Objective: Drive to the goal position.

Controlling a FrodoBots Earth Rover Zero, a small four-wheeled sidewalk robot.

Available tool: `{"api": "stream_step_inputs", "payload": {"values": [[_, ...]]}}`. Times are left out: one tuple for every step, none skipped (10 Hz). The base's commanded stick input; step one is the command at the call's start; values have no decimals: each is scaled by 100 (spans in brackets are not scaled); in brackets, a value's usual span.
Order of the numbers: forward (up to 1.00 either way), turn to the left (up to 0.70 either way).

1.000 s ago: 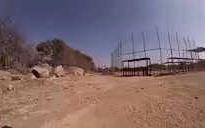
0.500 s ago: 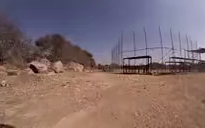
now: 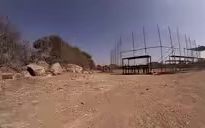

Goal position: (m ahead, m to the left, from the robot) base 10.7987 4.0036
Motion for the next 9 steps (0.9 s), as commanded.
{"api": "stream_step_inputs", "payload": {"values": [[50, 0], [50, 0], [50, 0], [50, 0], [50, 0], [50, 0], [50, 0], [50, 0], [50, 0]]}}
